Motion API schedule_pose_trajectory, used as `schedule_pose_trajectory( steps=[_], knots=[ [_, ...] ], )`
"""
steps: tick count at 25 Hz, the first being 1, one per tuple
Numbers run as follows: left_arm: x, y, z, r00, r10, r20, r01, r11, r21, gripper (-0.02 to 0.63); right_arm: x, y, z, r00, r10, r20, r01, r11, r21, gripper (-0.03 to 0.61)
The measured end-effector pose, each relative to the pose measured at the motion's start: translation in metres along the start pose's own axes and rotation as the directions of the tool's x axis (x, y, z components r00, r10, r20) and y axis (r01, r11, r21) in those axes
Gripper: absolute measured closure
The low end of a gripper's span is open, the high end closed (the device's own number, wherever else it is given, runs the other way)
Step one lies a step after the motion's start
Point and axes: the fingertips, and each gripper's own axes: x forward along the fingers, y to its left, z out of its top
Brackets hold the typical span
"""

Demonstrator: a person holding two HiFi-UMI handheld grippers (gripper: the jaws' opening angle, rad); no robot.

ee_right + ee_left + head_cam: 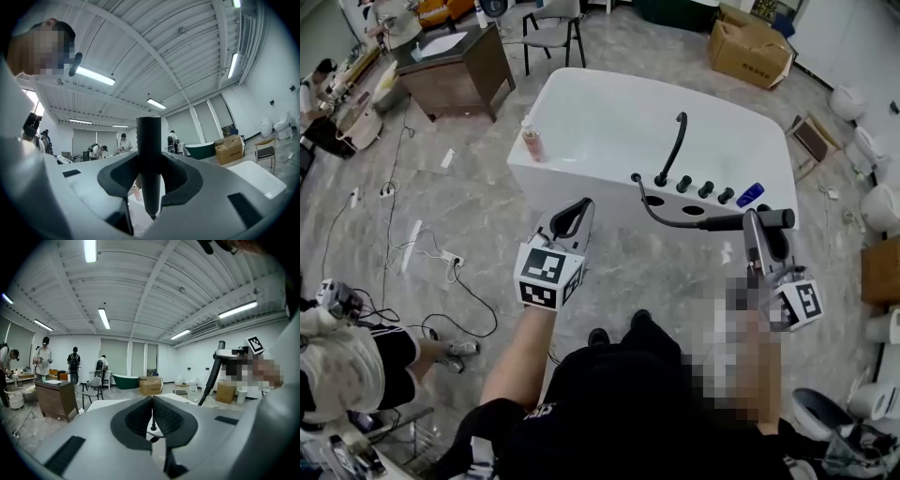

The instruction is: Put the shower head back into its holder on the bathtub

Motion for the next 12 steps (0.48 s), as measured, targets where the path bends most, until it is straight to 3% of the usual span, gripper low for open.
schedule_pose_trajectory(
  steps=[7,12],
  knots=[
    [0.051,0.015,-0.023,0.998,-0.029,-0.059,0.029,1.000,0.002,0.597,0.054,-0.029,-0.001,1.000,0.005,0.013,-0.005,1.000,0.000,0.431],
    [0.111,0.038,-0.029,0.995,-0.005,-0.099,0.005,1.000,-0.003,0.595,0.115,-0.069,0.007,0.998,0.050,0.026,-0.050,0.999,0.008,0.431]
  ],
)
